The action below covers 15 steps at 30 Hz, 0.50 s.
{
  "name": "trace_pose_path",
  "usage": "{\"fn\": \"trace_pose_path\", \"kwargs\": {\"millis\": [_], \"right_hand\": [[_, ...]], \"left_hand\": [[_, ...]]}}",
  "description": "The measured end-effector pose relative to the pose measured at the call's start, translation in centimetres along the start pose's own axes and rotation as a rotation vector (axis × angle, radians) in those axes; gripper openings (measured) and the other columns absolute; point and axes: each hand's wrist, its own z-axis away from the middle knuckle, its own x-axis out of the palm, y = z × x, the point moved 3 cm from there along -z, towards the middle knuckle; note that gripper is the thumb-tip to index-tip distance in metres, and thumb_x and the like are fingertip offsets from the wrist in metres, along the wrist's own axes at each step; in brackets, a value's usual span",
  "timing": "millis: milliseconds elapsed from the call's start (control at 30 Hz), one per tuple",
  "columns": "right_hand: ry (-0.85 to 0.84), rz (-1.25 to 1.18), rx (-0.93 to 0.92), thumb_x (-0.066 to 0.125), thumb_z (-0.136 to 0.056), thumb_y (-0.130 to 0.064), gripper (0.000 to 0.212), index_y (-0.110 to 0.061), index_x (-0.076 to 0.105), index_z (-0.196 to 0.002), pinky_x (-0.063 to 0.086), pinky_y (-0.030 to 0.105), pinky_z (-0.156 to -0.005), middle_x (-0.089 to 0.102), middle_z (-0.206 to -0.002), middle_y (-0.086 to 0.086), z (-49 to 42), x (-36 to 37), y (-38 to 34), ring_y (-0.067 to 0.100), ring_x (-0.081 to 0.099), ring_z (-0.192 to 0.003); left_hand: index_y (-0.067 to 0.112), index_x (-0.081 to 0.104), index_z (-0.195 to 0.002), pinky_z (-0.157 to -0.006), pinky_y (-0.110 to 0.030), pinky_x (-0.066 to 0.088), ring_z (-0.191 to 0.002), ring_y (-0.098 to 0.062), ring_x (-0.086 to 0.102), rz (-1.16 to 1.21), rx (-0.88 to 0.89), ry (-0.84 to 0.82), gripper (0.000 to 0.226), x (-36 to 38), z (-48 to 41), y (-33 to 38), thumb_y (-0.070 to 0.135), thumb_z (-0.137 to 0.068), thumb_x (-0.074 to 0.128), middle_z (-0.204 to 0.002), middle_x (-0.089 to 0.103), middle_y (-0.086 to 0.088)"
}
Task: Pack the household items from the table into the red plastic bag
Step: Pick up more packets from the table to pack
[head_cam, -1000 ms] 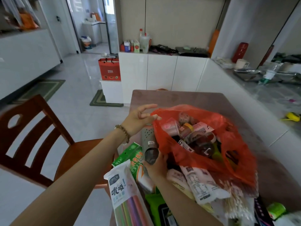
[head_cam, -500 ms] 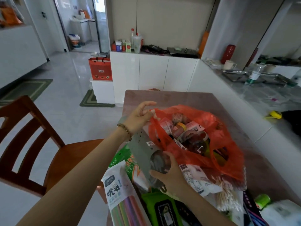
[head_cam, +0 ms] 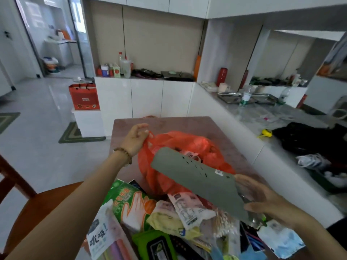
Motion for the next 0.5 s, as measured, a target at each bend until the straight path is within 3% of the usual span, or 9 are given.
{"fn": "trace_pose_path", "kwargs": {"millis": [67,133,200,267,333,400,500], "right_hand": [[0.078,-0.007,-0.002,0.088,-0.058,-0.014,0.080,-0.031,0.052,-0.127,0.045,0.018,-0.095,0.055,-0.132,-0.018,-0.5,-0.7,-0.1,-0.004,0.053,-0.119],[0.159,-0.009,-0.015,0.082,-0.056,-0.020,0.068,-0.030,0.056,-0.118,0.049,0.012,-0.083,0.060,-0.124,-0.017,-2.1,-0.4,-0.4,-0.009,0.060,-0.106],[0.165,0.024,-0.011,0.083,-0.056,-0.023,0.064,-0.028,0.059,-0.115,0.051,0.014,-0.078,0.066,-0.117,-0.012,-4.4,1.0,-1.0,-0.002,0.065,-0.101],[0.140,0.085,-0.008,0.086,-0.061,-0.018,0.057,-0.032,0.059,-0.110,0.051,0.021,-0.083,0.066,-0.116,-0.007,-7.3,2.8,-1.6,0.008,0.065,-0.103],[0.137,0.139,-0.015,0.086,-0.064,-0.018,0.050,-0.037,0.057,-0.100,0.050,0.016,-0.075,0.065,-0.109,-0.011,-9.8,4.4,-2.3,0.005,0.063,-0.098],[0.194,0.141,-0.022,0.085,-0.065,-0.021,0.048,-0.035,0.057,-0.101,0.047,0.012,-0.064,0.062,-0.103,-0.014,-11.8,5.3,-2.7,0.001,0.060,-0.091],[0.386,0.108,-0.042,0.084,-0.067,-0.021,0.055,-0.020,0.054,-0.114,0.047,0.019,-0.065,0.059,-0.108,-0.003,-14.0,5.1,-2.5,0.008,0.059,-0.088]], "left_hand": [[0.007,0.034,-0.134,-0.069,-0.036,0.055,-0.061,-0.022,0.064,-0.114,-0.012,0.011,0.039,0.4,-0.2,-0.3,0.016,-0.097,0.042,-0.093,0.067,-0.023],[0.015,0.029,-0.140,-0.080,-0.046,0.053,-0.080,-0.034,0.065,-0.254,-0.038,0.026,0.046,0.3,-0.2,-0.5,0.022,-0.097,0.043,-0.101,0.066,-0.026],[0.018,0.025,-0.143,-0.083,-0.038,0.055,-0.091,-0.027,0.067,-0.272,-0.015,0.025,0.051,0.3,0.2,-0.4,0.026,-0.097,0.043,-0.106,0.065,-0.014],[0.017,0.024,-0.143,-0.069,-0.022,0.056,-0.073,-0.005,0.069,-0.213,0.025,-0.022,0.050,0.7,0.9,-0.3,0.025,-0.097,0.042,-0.094,0.066,-0.001],[0.017,0.028,-0.142,-0.057,-0.024,0.053,-0.051,-0.005,0.065,-0.139,0.059,-0.041,0.045,0.7,1.3,-0.3,0.022,-0.098,0.039,-0.074,0.065,-0.003],[0.018,0.037,-0.137,-0.059,-0.029,0.055,-0.048,-0.010,0.064,-0.081,0.087,-0.013,0.039,0.6,1.5,-0.1,0.021,-0.098,0.039,-0.067,0.066,-0.005],[0.017,0.044,-0.133,-0.063,-0.029,0.057,-0.051,-0.008,0.064,-0.011,0.105,0.026,0.036,0.8,1.6,0.3,0.019,-0.097,0.041,-0.089,0.068,-0.009]]}}
